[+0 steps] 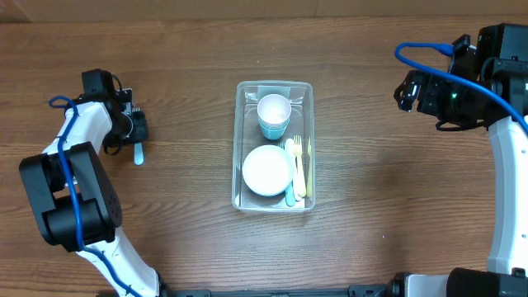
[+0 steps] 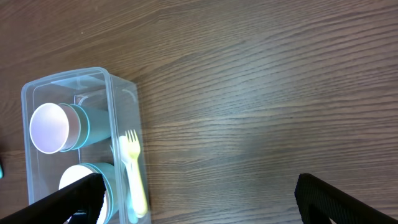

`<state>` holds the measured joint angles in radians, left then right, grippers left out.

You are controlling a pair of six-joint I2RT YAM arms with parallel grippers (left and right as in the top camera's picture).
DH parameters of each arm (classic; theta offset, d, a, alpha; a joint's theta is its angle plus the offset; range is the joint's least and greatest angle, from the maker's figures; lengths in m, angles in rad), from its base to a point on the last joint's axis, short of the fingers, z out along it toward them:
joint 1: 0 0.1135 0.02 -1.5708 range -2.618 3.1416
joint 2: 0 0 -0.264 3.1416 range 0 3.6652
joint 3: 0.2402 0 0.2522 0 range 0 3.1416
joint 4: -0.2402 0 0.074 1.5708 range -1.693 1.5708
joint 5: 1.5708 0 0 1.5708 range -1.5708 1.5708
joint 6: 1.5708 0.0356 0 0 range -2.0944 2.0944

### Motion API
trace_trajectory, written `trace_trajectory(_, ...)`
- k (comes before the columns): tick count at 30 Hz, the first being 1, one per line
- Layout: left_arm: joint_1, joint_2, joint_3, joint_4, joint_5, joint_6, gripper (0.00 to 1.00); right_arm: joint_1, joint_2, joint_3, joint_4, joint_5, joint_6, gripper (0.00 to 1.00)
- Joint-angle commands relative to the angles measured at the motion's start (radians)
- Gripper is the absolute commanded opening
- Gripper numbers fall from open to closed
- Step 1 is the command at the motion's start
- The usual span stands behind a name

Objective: Pack container
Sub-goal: 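Lift the light-blue fork and raise the left arm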

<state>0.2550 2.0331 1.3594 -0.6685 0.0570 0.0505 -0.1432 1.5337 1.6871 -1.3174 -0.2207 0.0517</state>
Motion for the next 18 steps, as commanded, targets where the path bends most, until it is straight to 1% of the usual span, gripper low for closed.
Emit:
trace_trajectory(1, -0.009, 0.018, 0.039, -0.014, 0.012, -0.013, 0.04, -0.003, -0.006, 0.022, 0.006, 0.003, 0.002, 1.0)
trace_trajectory(5, -0.009, 0.018, 0.039, -0.018, 0.012, -0.014, 0.04, -0.003, -0.006, 0.022, 0.006, 0.003, 0.002, 1.0)
trace_trajectory(9, -0.01, 0.013, 0.074, -0.048, 0.016, -0.059, 0.04, -0.003, -0.006, 0.022, 0.006, 0.003, 0.002, 1.0)
trace_trajectory(11, -0.021, 0.01, 0.119, -0.091, 0.018, -0.058, 0.04, -0.003, -0.006, 0.022, 0.006, 0.003, 0.002, 1.0)
trace_trajectory(13, -0.065, 0.008, 0.222, -0.191, 0.018, -0.058, 0.04, -0.003, -0.006, 0.022, 0.006, 0.003, 0.002, 1.0)
trace_trajectory(18, -0.15, 0.007, 0.36, -0.305, 0.018, -0.087, 0.04, -0.003, -0.006, 0.022, 0.006, 0.003, 0.002, 1.0)
